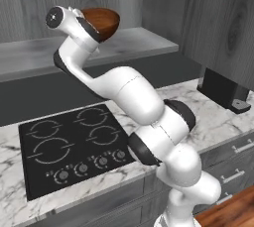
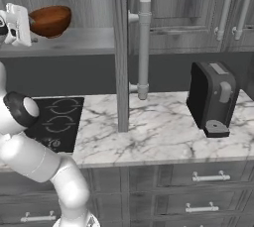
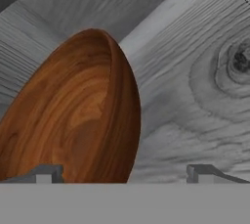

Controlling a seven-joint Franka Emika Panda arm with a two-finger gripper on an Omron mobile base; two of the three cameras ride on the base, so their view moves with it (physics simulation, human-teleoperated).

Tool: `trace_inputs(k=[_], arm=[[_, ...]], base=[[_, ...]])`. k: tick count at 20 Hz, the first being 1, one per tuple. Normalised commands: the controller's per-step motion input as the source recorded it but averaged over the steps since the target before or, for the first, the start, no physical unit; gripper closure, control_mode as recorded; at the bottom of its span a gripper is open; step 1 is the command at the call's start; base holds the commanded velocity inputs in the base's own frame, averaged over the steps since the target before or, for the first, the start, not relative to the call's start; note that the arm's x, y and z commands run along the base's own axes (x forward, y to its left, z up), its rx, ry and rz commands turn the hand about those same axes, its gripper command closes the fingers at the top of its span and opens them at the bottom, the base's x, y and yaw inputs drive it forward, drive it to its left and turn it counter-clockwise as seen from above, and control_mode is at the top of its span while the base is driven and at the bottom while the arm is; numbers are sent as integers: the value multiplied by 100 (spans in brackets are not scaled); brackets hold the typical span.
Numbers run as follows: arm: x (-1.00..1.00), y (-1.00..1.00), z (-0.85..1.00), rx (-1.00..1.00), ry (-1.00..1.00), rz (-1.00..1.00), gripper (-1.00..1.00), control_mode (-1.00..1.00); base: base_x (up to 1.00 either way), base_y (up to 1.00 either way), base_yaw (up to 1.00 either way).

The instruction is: Move the bowls from the cabinet to the plates on the dining table.

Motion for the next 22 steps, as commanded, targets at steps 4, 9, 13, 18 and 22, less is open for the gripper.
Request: trace_inputs(k=[4, 9, 13, 18, 22], arm=[[45, -2, -63, 0, 1, 15, -100, -100], [59, 0, -80, 0, 5, 21, -100, -100], [46, 0, -88, 0, 5, 21, -100, -100], [18, -2, -75, 0, 0, 17, 100, -100], [0, -15, -39, 0, -14, 14, 100, -100]], base=[[0, 0, 0], [0, 0, 0], [0, 0, 0], [0, 0, 0], [0, 0, 0]])
